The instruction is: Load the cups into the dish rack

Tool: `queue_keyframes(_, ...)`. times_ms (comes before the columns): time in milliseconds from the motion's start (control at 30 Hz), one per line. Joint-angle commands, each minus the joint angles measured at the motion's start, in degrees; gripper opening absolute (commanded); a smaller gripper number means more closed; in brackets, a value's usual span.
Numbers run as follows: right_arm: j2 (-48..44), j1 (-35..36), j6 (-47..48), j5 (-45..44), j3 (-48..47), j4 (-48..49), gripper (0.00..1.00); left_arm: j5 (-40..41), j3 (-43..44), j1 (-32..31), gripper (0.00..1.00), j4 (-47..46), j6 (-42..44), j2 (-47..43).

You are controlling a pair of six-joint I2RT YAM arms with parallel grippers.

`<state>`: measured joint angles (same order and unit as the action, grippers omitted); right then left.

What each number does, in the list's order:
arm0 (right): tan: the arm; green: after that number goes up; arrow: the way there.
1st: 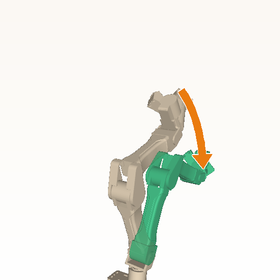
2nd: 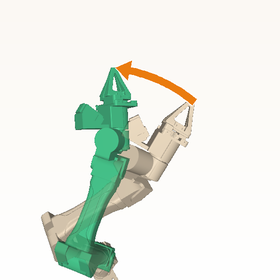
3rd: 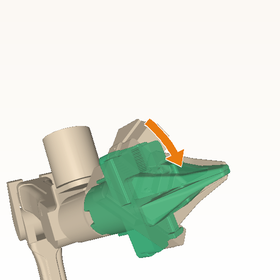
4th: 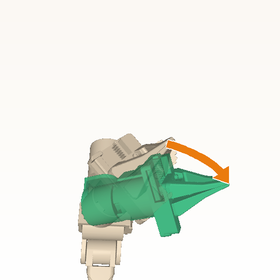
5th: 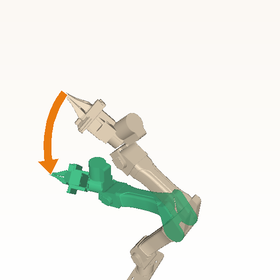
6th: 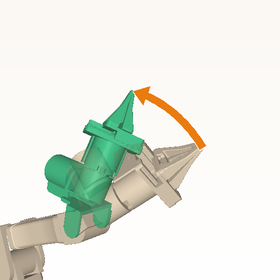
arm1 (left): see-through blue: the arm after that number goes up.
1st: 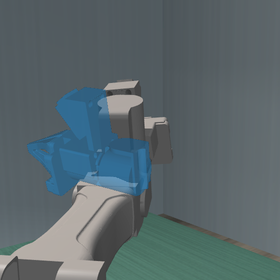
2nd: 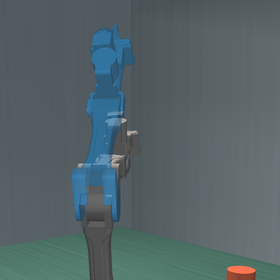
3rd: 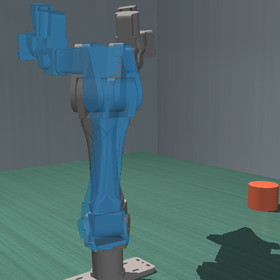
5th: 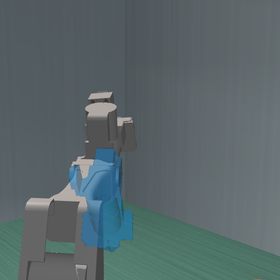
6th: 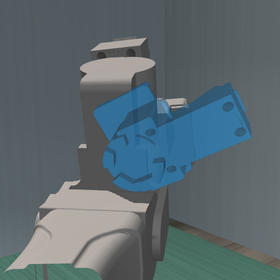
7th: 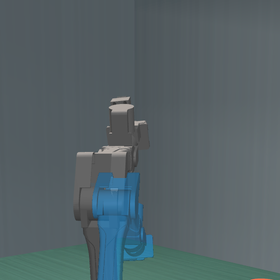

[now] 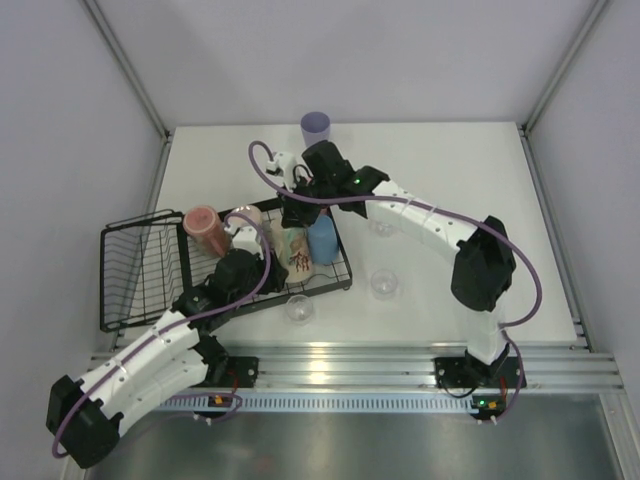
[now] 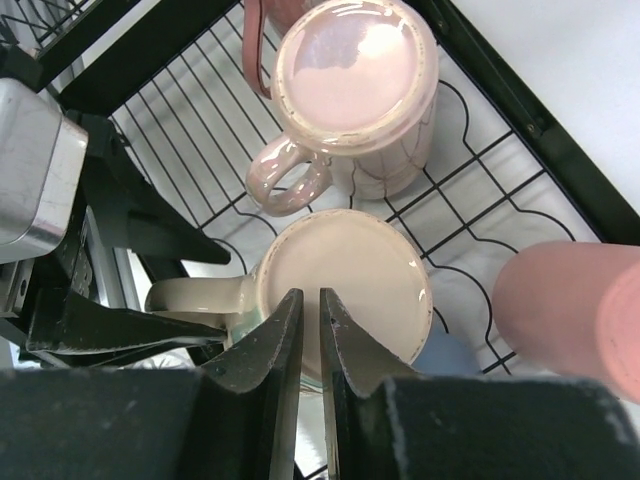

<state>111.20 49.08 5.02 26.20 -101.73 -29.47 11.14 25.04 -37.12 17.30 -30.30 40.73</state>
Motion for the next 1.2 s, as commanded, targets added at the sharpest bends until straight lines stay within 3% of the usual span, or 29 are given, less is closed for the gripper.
queue_keyframes(0,-3.18,1.72,-0.71,1.49,1.62,-0.59,0.12,2.49,2.12,0.47,0.58,-2.36,-1.07,-1.09)
queue_keyframes(700,-10.91,3.3,-5.45,-1.58,12.25,5.56,0.11,1.08,12.14,0.47,0.61,5.37,-2.13,-5.66)
queue_keyframes(933,-12.84,3.83,-8.09,-1.23,14.37,7.94,0.11,4.33,14.95,0.47,0.65,10.03,-5.2,-8.12)
queue_keyframes(1167,-15.92,3.83,-10.9,-7.28,12.7,7.15,0.13,3.81,18.2,0.47,0.65,11.79,-4.59,-3.83)
